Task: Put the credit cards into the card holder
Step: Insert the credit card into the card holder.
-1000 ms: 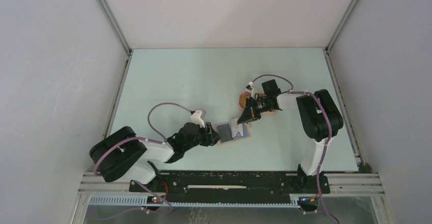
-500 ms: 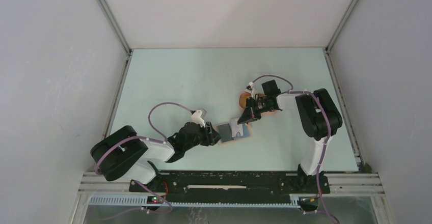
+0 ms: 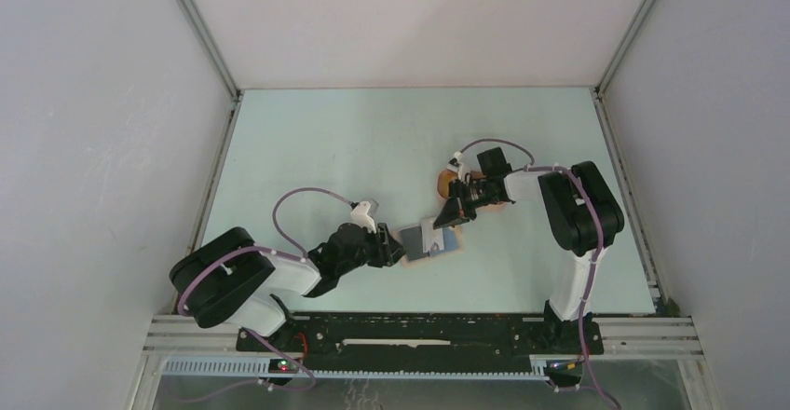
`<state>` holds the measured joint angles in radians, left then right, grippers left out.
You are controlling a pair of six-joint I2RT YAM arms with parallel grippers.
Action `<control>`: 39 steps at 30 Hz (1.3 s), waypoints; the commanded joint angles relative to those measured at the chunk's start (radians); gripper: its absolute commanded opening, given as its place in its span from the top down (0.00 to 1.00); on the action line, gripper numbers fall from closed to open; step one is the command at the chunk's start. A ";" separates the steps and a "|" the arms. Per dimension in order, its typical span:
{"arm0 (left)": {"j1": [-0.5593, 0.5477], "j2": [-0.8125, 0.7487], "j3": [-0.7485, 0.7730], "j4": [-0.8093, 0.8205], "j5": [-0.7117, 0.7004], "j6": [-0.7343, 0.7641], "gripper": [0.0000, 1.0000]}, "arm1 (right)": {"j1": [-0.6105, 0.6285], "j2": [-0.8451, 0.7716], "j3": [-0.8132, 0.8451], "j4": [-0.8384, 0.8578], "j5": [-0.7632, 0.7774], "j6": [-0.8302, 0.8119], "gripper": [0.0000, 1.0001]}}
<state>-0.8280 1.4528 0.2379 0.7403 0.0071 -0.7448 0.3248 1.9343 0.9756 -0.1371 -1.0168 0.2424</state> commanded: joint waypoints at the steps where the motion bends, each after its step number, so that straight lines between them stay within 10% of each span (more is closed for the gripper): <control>1: 0.003 0.017 0.031 -0.028 0.019 -0.011 0.53 | 0.017 0.020 0.028 0.004 -0.005 0.012 1.00; 39: 0.003 -0.005 0.018 -0.038 0.000 -0.011 0.54 | 0.073 0.005 0.086 -0.219 0.130 -0.075 0.94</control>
<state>-0.8280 1.4528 0.2379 0.7391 0.0071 -0.7528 0.3901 1.9369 1.0370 -0.3195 -0.9310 0.1864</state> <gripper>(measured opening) 0.460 0.055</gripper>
